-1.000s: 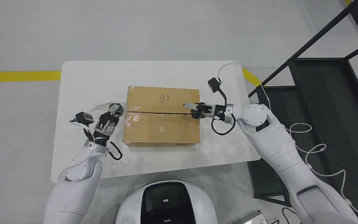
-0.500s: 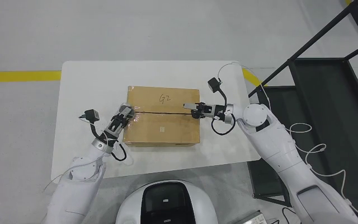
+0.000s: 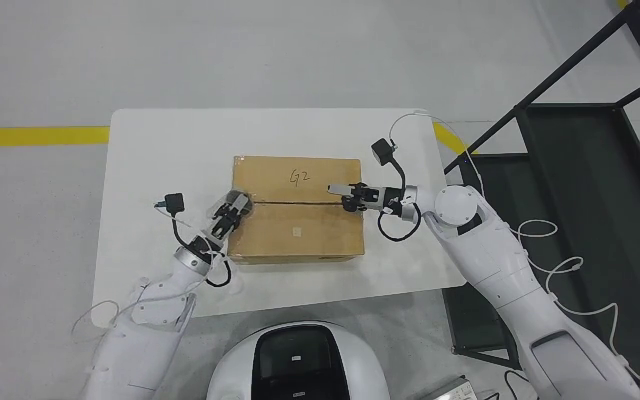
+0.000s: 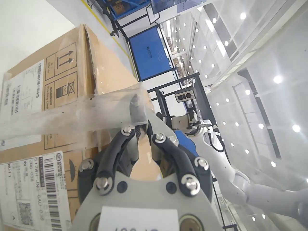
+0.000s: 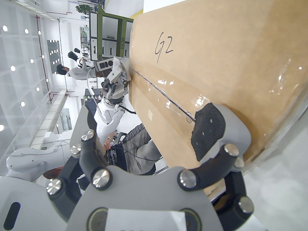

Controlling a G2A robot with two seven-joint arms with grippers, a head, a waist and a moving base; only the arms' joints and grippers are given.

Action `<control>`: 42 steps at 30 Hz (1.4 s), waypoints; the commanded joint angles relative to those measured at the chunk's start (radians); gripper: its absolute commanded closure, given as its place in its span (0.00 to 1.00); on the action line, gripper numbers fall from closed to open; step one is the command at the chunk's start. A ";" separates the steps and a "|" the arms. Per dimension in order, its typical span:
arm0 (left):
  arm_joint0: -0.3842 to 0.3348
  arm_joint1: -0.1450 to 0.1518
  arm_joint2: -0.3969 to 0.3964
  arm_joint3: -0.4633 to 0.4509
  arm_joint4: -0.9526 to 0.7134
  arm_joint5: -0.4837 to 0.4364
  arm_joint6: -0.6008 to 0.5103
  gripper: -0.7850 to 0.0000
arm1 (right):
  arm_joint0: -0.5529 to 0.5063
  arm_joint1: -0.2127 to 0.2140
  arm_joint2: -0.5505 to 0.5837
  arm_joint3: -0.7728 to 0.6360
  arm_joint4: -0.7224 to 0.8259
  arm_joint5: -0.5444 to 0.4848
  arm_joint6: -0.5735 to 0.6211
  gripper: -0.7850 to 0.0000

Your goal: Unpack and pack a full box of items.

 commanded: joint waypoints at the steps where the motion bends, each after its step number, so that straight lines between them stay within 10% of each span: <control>1: 0.004 0.000 0.000 -0.009 0.009 -0.004 0.006 0.00 | 0.000 0.000 0.000 0.000 0.000 0.000 0.000 0.00; 35: -0.041 -0.033 0.178 -0.072 0.247 0.017 0.032 0.00 | 0.000 0.000 0.000 0.000 0.000 0.000 0.000 0.00; 42: -0.035 -0.026 0.181 -0.112 0.150 0.010 -0.148 0.00 | 0.000 0.000 0.000 0.000 0.000 0.000 0.000 0.00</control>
